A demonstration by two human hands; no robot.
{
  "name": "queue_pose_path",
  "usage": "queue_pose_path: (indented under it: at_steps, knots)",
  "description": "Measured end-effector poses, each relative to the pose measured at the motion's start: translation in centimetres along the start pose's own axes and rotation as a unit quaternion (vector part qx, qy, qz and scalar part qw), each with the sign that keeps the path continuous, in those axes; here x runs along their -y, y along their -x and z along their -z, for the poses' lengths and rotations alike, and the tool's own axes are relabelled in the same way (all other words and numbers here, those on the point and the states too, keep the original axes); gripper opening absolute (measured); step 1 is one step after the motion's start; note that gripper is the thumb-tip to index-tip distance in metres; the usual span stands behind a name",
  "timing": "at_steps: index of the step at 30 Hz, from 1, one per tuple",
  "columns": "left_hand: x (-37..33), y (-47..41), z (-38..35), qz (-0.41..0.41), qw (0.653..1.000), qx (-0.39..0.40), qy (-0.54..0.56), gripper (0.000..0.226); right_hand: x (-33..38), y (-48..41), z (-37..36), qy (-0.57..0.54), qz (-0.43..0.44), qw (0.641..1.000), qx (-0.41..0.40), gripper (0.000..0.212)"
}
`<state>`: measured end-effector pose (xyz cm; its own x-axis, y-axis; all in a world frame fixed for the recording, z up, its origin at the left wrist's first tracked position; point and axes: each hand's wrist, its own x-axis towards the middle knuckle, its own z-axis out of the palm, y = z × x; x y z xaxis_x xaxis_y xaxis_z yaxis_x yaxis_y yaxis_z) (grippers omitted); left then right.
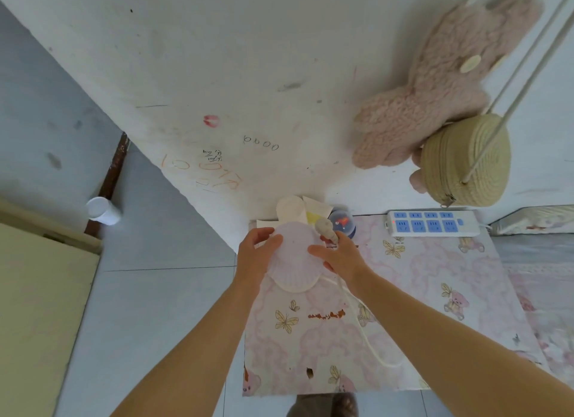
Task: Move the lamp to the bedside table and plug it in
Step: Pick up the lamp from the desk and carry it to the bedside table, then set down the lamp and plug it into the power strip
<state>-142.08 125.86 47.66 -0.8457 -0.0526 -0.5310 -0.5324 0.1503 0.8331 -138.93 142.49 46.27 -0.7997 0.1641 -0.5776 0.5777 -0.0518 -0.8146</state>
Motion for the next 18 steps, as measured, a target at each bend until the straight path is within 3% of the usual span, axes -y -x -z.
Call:
queue_pose_path:
  at_steps: [6,11,15,18]
  knots:
    - [-0.2,-0.7,-0.4,-0.012,1.000,-0.004,0.001,0.019,-0.1,-0.1,-0.1,-0.004,-0.006,1.000,-0.026,0.044]
    - [0.1,-0.6,-0.1,-0.025,1.000,0.001,-0.018,0.023,0.1,0.3,0.0,-0.040,-0.008,0.998,-0.052,0.017]
    - [0.0,-0.4,0.0,-0.041,0.997,-0.023,-0.062,0.037,-0.2,1.2,0.6,-0.013,-0.010,0.994,-0.106,0.027]
    - [-0.3,0.1,-0.2,-0.112,0.982,-0.079,-0.132,0.033,-0.5,2.0,1.4,-0.028,-0.005,0.994,-0.105,0.026]
